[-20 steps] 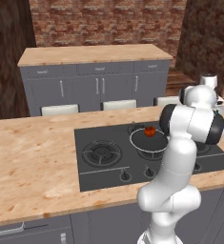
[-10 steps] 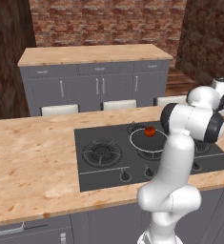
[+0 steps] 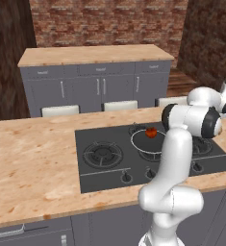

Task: Place the pan on the front center burner on the stove. Then place the tomato and the onion in the pan and turn on the front center burner.

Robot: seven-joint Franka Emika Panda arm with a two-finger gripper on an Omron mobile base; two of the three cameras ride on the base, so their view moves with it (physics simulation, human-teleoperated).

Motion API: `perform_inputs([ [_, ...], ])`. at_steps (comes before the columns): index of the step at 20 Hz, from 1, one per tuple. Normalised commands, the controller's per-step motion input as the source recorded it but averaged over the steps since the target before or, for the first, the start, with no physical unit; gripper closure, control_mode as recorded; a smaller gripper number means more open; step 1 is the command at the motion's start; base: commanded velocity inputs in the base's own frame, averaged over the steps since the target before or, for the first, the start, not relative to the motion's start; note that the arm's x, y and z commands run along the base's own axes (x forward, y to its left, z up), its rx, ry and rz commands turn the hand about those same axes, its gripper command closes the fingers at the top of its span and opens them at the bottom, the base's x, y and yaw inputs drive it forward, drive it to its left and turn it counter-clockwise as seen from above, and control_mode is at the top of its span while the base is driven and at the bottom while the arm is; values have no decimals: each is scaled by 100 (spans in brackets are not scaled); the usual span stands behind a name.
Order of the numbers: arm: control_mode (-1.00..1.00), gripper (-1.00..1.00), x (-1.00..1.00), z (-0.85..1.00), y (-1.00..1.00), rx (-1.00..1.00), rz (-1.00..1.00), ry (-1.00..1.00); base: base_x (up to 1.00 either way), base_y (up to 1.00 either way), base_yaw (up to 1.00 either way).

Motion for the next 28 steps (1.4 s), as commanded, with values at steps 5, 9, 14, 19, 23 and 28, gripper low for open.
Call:
perform_inputs([
  [5, -100, -100, 17, 0, -40, 0, 0, -1, 0, 0, 0],
  [9, -100, -100, 13, -8, -14, 4, 0, 0, 0, 0, 0],
  [14, -100, -100, 7, -18, -1, 6, 0, 0, 0, 0, 0],
  [19, -100, -100, 17, -19, 0, 3, 0, 0, 0, 0, 0],
  [23, -100, -100, 19, -18, -2, 1, 0, 0, 0, 0, 0],
  [28, -100, -100, 24, -21, -9, 1, 0, 0, 0, 0, 0],
])
